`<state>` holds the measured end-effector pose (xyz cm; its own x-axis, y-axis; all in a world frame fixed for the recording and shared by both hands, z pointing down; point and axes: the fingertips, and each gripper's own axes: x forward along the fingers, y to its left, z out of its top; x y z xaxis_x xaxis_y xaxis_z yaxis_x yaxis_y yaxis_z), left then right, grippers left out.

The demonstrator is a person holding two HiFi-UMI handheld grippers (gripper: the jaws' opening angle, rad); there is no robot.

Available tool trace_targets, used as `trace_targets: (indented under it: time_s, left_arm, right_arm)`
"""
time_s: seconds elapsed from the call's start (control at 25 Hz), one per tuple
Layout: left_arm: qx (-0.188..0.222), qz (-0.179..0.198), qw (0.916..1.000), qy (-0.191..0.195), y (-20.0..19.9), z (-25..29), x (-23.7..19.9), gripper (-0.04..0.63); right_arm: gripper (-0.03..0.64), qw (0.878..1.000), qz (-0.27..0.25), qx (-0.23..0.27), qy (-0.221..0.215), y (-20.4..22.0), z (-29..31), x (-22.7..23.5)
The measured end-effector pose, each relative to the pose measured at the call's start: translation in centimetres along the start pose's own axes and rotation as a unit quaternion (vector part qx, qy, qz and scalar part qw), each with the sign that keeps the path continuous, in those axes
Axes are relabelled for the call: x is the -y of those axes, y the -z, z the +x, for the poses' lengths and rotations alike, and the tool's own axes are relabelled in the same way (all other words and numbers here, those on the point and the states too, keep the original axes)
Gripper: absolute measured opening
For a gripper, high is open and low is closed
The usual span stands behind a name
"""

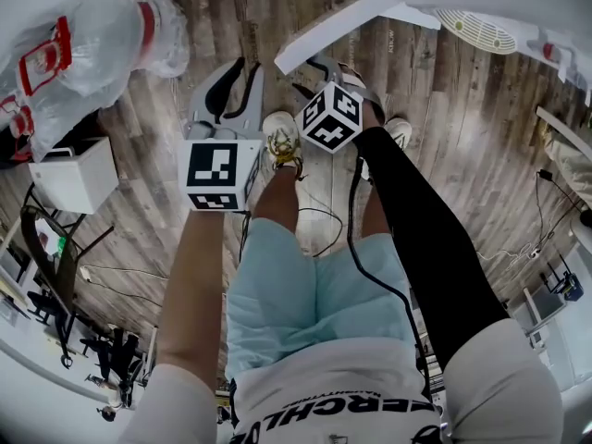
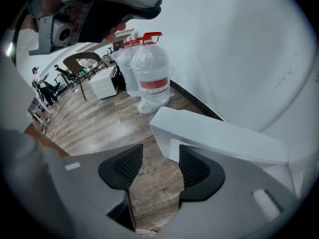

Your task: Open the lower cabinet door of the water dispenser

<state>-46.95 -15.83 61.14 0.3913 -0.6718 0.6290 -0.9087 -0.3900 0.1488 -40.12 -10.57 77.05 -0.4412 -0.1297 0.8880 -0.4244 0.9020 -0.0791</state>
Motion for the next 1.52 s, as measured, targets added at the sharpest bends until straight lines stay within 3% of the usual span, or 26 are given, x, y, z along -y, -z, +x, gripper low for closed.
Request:
trace_targets:
  time_s: [0.28, 0.44, 0.6, 0.8, 1.0, 1.24, 1.52]
  left_arm:
    - [-0.021, 0.044, 0.9961, 0.074, -0.4, -0.1, 4.9, 0.095]
    - [-0.031, 0.08, 0.9886, 0.124, -0.7, -0.5, 7.8, 0.095]
    - [-0.02, 0.108, 0.9813, 0.158, -2.4, -1.5, 10.9, 0.095]
    - [-0.013, 0.123, 0.9766, 0.176, -3.3, -2.6, 14.0, 0.095]
    - [-0.015, 0.154, 0.9677, 0.199, -3.0, -4.1, 18.2, 0.095]
    - [-0.011, 0.158, 0.9628, 0.219, -2.9, -6.7, 23.8, 0.095]
    - [0.017, 0.181, 0.9605, 0.21, -4.4, -10.9, 29.8, 0.095]
  right_arm:
    - [0.207, 0.997, 0.073, 0.001, 0.025, 2.0, -2.5, 0.2]
    - [0.207, 0.99, 0.134, 0.016, 0.052, 2.6, -5.8, 0.8]
    - [0.207, 0.982, 0.163, 0.036, 0.087, 4.0, -10.7, 1.1]
    - [0.207, 0.97, 0.193, 0.068, 0.134, 5.4, -16.2, 1.0]
    - [0.207, 0.949, 0.246, 0.099, 0.171, 7.8, -20.7, 0.1]
    - [0.206, 0.931, 0.27, 0.122, 0.211, 11.4, -26.4, -1.5]
    - [0.207, 0.909, 0.285, 0.165, 0.254, 14.4, -35.8, -2.9]
